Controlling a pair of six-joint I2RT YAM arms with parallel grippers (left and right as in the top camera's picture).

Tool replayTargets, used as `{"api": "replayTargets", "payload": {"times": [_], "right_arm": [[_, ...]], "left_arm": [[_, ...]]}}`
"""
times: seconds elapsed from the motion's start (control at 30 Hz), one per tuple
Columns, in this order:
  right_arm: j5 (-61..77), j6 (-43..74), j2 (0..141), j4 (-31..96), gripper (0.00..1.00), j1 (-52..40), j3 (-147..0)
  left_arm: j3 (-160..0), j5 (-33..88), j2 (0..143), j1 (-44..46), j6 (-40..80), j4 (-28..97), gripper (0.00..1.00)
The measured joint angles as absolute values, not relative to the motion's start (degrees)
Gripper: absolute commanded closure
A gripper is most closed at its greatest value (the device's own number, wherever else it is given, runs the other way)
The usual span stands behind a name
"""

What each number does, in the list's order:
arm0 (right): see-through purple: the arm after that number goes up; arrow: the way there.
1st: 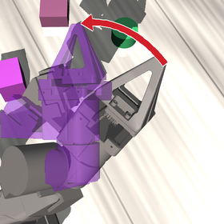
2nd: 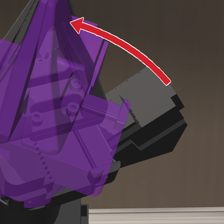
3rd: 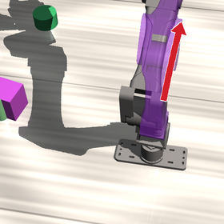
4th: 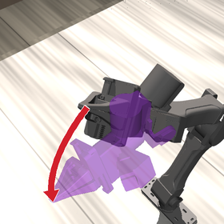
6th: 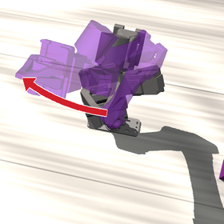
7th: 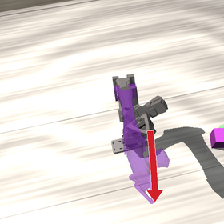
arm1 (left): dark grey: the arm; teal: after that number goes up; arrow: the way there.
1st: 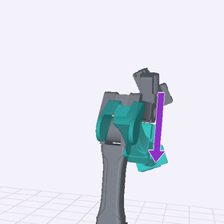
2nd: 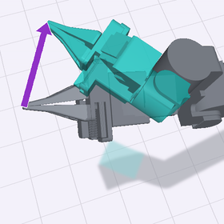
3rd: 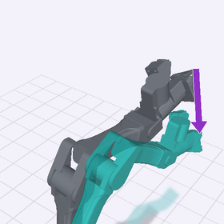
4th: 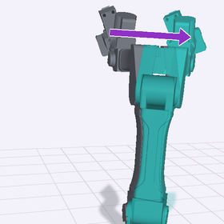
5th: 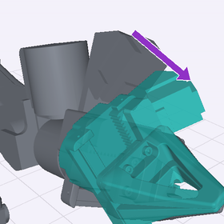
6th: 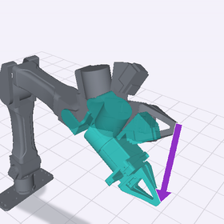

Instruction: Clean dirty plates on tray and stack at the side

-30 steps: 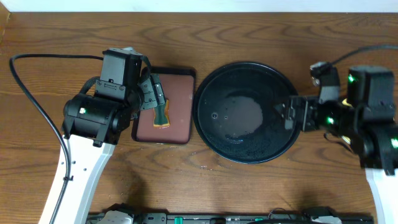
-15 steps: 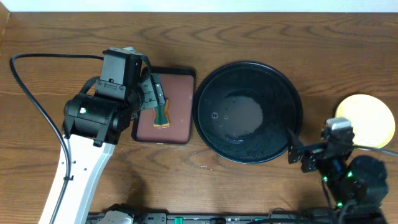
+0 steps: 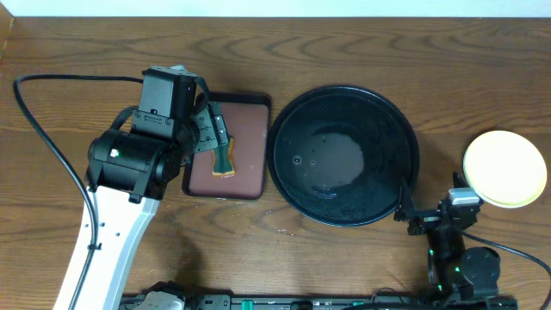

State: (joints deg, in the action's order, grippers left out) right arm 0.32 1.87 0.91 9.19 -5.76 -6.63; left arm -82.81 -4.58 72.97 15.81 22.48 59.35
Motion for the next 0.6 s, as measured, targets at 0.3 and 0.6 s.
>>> {"api": "replayTargets", "payload": {"times": [0.3,0.6], "right_arm": [[-0.2,1.9,0.7,1.5,0.01,-5.8,-0.4],[-0.3,1.9,0.7,4.0,0.01,-5.8,-0.4]], "left_arm": [[-82.8,-4.6,73.0,15.8,22.5,59.4,0.16],[-82.8,-4.6,73.0,15.8,22.5,59.4,0.15]]}}
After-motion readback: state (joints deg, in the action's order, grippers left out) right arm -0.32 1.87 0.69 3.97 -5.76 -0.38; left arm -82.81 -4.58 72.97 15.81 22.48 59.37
